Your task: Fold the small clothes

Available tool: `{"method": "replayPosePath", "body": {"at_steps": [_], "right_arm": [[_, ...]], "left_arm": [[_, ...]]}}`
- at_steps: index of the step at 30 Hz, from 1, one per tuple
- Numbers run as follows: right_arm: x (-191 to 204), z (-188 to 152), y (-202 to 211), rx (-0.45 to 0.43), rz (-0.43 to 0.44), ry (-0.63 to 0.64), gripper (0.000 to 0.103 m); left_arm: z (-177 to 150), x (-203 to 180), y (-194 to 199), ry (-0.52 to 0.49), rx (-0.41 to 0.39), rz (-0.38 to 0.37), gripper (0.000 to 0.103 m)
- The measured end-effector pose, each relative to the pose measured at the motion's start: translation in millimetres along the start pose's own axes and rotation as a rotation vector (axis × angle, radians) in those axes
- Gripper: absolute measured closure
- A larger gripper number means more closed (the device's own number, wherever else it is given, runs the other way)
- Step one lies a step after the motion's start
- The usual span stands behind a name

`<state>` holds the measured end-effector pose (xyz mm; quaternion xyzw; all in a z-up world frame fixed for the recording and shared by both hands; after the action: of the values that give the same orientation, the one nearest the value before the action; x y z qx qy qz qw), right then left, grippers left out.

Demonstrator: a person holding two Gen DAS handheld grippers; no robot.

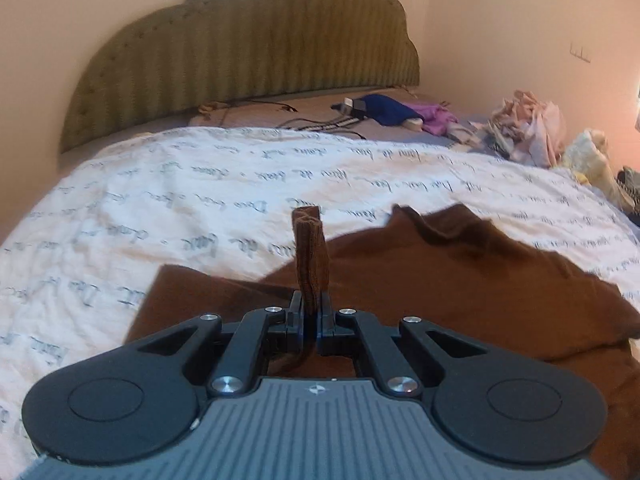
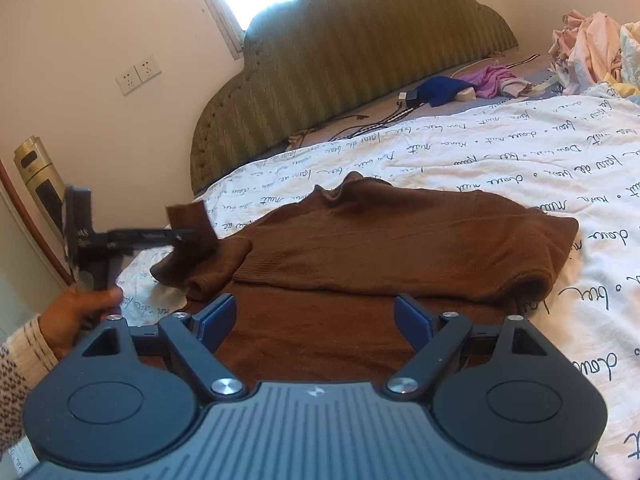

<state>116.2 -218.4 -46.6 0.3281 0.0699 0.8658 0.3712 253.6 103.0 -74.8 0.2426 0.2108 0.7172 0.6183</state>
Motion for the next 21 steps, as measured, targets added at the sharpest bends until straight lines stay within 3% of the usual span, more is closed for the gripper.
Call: {"method": "replayPosePath", "body": {"at_steps": [2,4,6,7,8,12,18,21], "right_arm": [[-5,0,-5,0.015,-0.003,-0.033,0.017],[-9,1,-12,0.017,0.026,-0.082,0.017],[-11,4,-25,0.026,0.049,-0.131,0.017],[-12,7,-31,0.022,0.066,-0.146,0.017],[-10,11,-39,0.019,0.086,-0.152,0.017],[-4,27,-85,0.028,0.221,-0.244,0.017],[-8,31,-171,0.095,0.357,-0.478,0.017],[-10,29,-190,0.111,0.369,-0.539,0.016]], "left_arm": [[-19,-15,-19,-0.020,0.053,-0.015,0.096],[-33,-22,-32,-0.043,0.075,0.009,0.079],[-35,-24,-25,-0.039,0.048,-0.019,0.048],[-35,-23,-20,-0.027,0.053,-0.046,0.007],[-34,-19,-13,-0.006,0.046,-0.061,0.003],[-28,12,24,0.136,-0.015,-0.086,0.000],[-43,75,48,0.338,0.026,-0.074,0.000],[-55,105,57,0.396,0.034,-0.047,0.000]]}}
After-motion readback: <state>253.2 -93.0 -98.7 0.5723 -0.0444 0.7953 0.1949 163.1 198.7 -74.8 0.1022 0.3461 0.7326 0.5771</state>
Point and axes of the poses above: each gripper's, at about its wrist camera, not at the fingertips, and y roughly against the way its jaws point, x to its left, z to its top, the point moved 6 cm from there along -y, roughly the way its jaws point, and after that the axes turned 14 degrees about z, right-handed, at the moved point
